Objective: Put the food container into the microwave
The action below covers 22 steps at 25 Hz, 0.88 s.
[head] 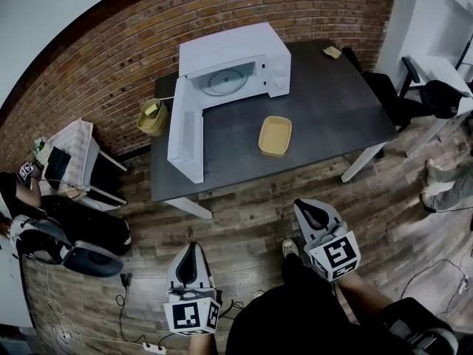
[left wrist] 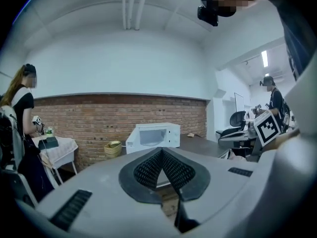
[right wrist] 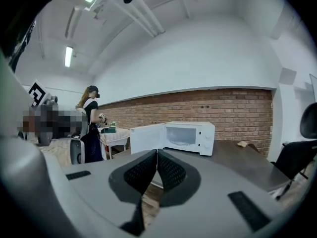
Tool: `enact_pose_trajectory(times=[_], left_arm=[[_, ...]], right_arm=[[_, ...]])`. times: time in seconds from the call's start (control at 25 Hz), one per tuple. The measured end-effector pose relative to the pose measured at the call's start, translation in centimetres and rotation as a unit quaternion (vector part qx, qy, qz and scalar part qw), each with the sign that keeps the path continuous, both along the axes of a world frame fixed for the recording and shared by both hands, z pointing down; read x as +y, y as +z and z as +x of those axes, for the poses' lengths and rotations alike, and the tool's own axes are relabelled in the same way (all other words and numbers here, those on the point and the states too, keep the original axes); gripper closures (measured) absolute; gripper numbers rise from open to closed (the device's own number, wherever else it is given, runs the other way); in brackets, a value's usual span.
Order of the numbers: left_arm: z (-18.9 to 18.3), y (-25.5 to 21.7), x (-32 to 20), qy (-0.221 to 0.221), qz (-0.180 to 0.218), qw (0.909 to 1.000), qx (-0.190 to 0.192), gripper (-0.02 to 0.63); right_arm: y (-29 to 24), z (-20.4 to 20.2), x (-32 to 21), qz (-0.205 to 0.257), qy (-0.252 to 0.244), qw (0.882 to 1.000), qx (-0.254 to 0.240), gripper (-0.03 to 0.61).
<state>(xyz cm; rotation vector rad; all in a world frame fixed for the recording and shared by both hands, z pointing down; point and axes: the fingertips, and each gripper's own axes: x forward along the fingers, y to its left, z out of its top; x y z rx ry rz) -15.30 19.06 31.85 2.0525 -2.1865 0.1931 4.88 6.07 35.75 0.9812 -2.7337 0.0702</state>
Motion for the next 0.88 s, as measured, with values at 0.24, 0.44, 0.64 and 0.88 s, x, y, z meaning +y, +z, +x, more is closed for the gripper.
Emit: enact_pose_trajectory(times=[0.24, 0.44, 0.64, 0.88], left_arm=[[4.8, -0.3, -7.8, 0.027, 0.001, 0.9996, 0.007, 0.606], [7.0, 0.4, -11.2, 0.025, -0.008, 0.9996, 0.009, 0.606], [8.6, 2.8, -13.0, 0.005, -0.034, 0.9991, 0.025, 0.606], [8.3, 4.3, -15.2, 0.01, -0.055, 0.998, 0.031, 0.606]], right_arm=[[-0.8, 0.7, -6.0, 0.013, -0.035, 0.999, -0.012, 0.515], [1.7, -0.7, -8.4, -0.001, -0.118, 0.993, -0.003, 0.514], [3.2, -1.4, -10.8, 0.012, -0.16, 0.986, 0.036, 0.512], [7.4, -0.9, -14.2, -0.025, -0.132, 0.985, 0.109, 0.512]])
